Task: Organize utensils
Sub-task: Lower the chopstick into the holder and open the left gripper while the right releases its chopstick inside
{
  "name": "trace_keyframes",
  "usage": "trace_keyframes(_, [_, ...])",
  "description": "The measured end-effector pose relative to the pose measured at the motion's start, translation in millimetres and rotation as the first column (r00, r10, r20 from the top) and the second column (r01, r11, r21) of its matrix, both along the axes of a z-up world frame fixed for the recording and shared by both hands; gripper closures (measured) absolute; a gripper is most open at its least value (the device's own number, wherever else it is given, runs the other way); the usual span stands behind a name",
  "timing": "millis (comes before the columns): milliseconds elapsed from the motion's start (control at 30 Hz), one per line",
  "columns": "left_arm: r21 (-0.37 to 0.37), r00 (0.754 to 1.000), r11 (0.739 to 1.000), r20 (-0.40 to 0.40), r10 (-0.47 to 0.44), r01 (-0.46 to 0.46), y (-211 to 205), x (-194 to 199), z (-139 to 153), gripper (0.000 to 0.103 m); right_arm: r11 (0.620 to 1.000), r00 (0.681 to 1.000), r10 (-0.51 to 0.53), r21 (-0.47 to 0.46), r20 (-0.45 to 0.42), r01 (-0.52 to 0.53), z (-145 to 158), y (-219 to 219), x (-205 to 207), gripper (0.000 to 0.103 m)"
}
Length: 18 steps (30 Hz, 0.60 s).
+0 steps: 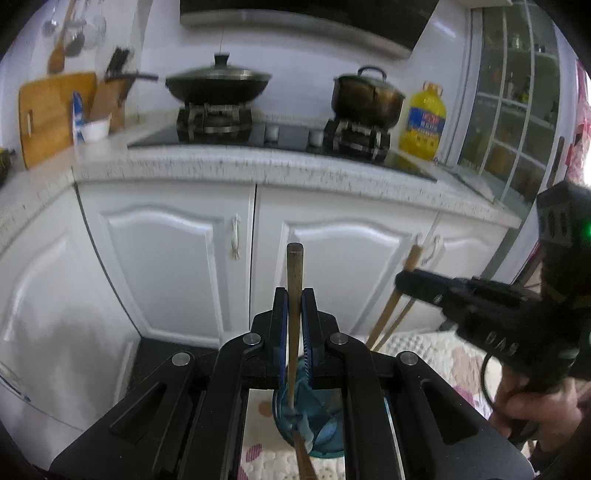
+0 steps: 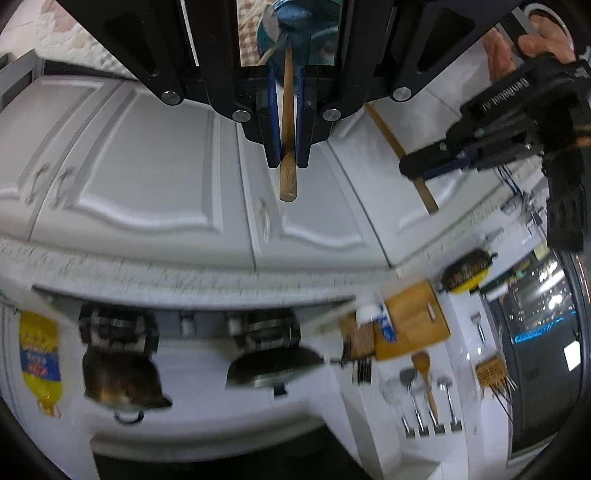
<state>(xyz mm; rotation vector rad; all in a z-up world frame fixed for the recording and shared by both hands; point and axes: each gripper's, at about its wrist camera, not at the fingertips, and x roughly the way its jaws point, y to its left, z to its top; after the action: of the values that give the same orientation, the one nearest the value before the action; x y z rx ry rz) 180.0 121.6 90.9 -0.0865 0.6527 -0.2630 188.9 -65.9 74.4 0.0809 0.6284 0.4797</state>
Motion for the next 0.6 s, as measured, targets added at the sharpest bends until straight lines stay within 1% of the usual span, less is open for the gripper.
trace_keyframes(67, [0.003,1.0,1.0,-0.027,-0.001,0.001,-0.8,0.9,-8.8,0.097,1.0,0.999,0.006,-0.012,-0.036,-0.007,-14.7,2.4,4.0,0.096])
trace_keyframes(133, [0.001,0.998,1.0,-0.061,-0.01,0.01,-1.7,1.4,-17.3,0.097,1.0,0.995,0.019,-0.014,-0.093,-0.021,-29.8,2.8,9.0,0.096])
trace_keyframes(233, [0.0,0.996,1.0,-0.09,-0.014,0.014,-3.0,0.8,-24.6,0.097,0.999,0.99,0.044,-0.021,-0.135,-0.048,-40.1,1.6,8.3,0.094])
trace_keyframes(300, [-0.017,0.995,1.0,-0.1,-0.014,0.012,-1.3,0.0,-25.6,0.095,0.998,0.986,0.047,-0.021,-0.16,-0.051,-42.2,-0.6,6.0,0.082])
trace_keyframes(333, [-0.027,0.995,1.0,-0.102,-0.014,0.011,-0.3,-0.9,-24.9,0.091,0.999,0.985,0.048,-0.01,-0.163,-0.05,-42.2,-3.9,3.9,0.069])
trace_keyframes(367, [-0.034,0.995,0.999,-0.1,-0.009,0.006,0.8,-2.4,-23.2,0.086,0.999,0.986,0.048,0.006,-0.157,-0.048,-41.1,-8.6,-0.1,0.065])
trace_keyframes(400, [-0.041,0.996,0.999,-0.094,-0.005,0.001,2.0,-4.5,-20.6,0.079,0.999,0.987,0.049,0.014,-0.151,-0.048,-39.8,-10.6,-2.7,0.064])
trace_keyframes(600, [-0.054,0.997,0.999,-0.076,0.003,-0.007,5.0,-20.1,-5.4,0.075,0.998,0.988,0.049,0.041,-0.145,-0.043,-33.9,-22.2,-21.3,0.064])
